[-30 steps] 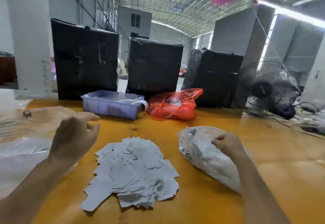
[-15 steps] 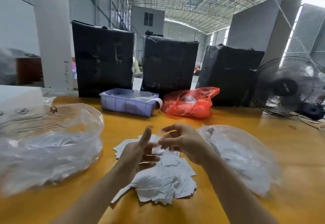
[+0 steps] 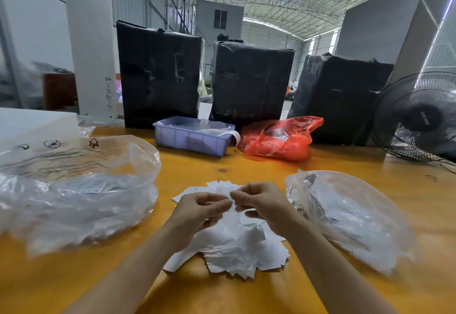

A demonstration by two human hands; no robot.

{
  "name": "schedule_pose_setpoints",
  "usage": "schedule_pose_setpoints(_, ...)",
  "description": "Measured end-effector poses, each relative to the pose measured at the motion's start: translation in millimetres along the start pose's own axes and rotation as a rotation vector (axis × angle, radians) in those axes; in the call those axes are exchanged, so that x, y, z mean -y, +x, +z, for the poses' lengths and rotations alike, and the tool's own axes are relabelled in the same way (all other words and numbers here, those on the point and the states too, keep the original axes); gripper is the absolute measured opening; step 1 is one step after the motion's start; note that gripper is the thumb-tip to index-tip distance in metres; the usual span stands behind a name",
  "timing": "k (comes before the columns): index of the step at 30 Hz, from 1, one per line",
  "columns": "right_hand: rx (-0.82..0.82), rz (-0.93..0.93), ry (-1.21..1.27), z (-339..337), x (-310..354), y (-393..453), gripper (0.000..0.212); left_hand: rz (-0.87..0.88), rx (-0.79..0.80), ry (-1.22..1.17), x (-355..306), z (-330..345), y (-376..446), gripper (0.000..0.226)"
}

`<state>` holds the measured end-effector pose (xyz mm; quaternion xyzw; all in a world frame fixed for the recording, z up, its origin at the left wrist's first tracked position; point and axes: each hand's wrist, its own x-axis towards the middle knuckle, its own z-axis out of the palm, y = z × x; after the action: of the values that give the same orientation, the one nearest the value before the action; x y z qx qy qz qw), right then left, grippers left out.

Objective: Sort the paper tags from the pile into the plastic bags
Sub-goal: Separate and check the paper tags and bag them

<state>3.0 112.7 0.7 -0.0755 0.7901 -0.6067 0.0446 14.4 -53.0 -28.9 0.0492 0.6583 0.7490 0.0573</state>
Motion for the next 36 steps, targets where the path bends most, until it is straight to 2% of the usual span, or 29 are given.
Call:
schedule_pose_setpoints(7, 0.023, -0.005, 0.098, 10, -4, 2, 0.022, -0.022, 0.085, -0.092, 4, 3, 1, 0.011)
schedule_pose_setpoints(12, -0.085, -0.060, 0.187, 9, -4, 4, 0.018, -0.081, -0.006, -0.066, 6, 0, 3, 0.016)
schedule_pose_setpoints(15, -0.083, -0.050, 0.194, 6, -3, 4, 0.014, -0.040, -0.144, -0.230, 5, 2, 7, 0.007)
schedule_pose_setpoints(19, 0.119, -0.013, -0.062, 6, 0, 0, 0.013, 0.008, -0.286, -0.486, 3, 1, 11, 0.004)
schedule_pose_setpoints(20, 0.127, -0.020, -0.124, 4, 0, 0, 0.012, 0.018, -0.306, -0.523, 3, 1, 11, 0.003)
schedule_pose_setpoints(22, 0.001, -0.071, -0.243, -2, -1, 3, 0.012, 0.042, -0.346, -0.548, 2, -2, 12, 0.003)
schedule_pose_setpoints(24, -0.168, -0.135, -0.477, -14, -5, 7, 0.009, 0.053, -0.402, -0.517, 3, -4, 13, 0.009)
schedule_pose_setpoints(26, -0.211, -0.143, -0.752, -24, -12, 10, 0.017, 0.049, -0.453, -0.441, 5, -6, 14, 0.011)
schedule_pose_setpoints(28, -0.126, -0.124, -0.918, -28, -19, 10, 0.035, 0.042, -0.472, -0.376, 7, -6, 16, 0.009)
schedule_pose_setpoints(31, 0.091, -0.098, -0.945, -24, -26, 9, 0.056, 0.045, -0.456, -0.303, 10, -5, 18, 0.005)
schedule_pose_setpoints(33, 0.156, -0.095, -0.990, -21, -28, 10, 0.064, 0.052, -0.429, -0.268, 11, -4, 17, 0.006)
schedule_pose_setpoints(35, 0.167, -0.122, -1.021, -21, -31, 11, 0.061, 0.063, -0.413, -0.257, 11, -2, 16, 0.006)
schedule_pose_setpoints(36, 0.157, -0.160, -1.029, -21, -33, 12, 0.052, 0.065, -0.405, -0.262, 11, -2, 16, 0.007)
